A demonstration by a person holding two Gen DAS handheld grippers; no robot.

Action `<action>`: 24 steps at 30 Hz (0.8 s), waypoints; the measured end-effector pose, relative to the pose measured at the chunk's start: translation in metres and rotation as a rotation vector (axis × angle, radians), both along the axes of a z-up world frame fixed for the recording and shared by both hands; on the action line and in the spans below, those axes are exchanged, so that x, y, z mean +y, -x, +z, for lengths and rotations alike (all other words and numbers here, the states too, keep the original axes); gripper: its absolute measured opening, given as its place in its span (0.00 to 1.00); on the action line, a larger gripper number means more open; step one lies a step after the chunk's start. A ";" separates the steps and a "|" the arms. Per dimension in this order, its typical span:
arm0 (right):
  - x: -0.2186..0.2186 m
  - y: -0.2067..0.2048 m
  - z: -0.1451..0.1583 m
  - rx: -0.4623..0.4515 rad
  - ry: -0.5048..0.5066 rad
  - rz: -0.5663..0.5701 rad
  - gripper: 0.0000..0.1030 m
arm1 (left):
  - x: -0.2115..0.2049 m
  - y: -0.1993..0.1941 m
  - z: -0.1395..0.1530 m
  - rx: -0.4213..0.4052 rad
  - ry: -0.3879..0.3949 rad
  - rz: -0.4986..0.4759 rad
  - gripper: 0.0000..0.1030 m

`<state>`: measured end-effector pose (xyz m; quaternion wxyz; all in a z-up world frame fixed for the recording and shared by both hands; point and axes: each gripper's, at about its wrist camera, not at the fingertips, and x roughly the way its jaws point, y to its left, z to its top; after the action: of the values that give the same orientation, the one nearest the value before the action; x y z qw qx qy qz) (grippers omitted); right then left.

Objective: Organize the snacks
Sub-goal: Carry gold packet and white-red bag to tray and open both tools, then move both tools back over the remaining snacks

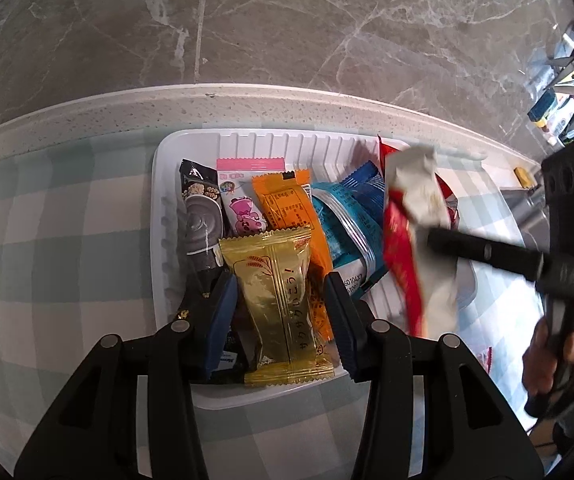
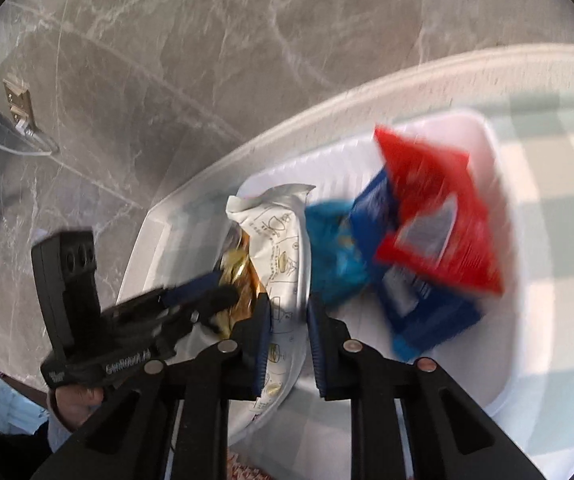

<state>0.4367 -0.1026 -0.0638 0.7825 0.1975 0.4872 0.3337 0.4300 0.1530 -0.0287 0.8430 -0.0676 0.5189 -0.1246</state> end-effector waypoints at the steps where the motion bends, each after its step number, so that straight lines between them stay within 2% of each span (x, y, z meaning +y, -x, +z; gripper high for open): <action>1: -0.001 -0.005 0.003 -0.014 0.014 -0.008 0.19 | 0.000 0.000 0.000 -0.001 0.002 0.001 0.42; 4: -0.002 -0.017 0.012 -0.058 0.070 -0.020 0.19 | 0.001 0.001 0.001 -0.002 0.005 0.002 0.42; 7: 0.002 -0.022 0.022 -0.110 0.142 -0.023 0.25 | 0.003 0.001 0.002 -0.004 0.014 0.007 0.44; 10: 0.001 -0.018 0.031 -0.157 0.165 -0.030 0.32 | 0.006 0.003 0.005 -0.012 0.016 0.016 0.44; 17: -0.004 0.012 0.049 -0.223 0.170 -0.029 0.42 | 0.016 0.018 0.016 -0.032 0.030 0.045 0.44; 24: -0.013 0.055 0.050 -0.194 0.147 -0.018 0.52 | 0.020 0.053 0.027 -0.039 0.016 0.049 0.45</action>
<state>0.3815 -0.1158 -0.0142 0.8413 0.1109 0.4306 0.3075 0.3770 0.1731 -0.0014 0.8551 -0.0844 0.4996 -0.1095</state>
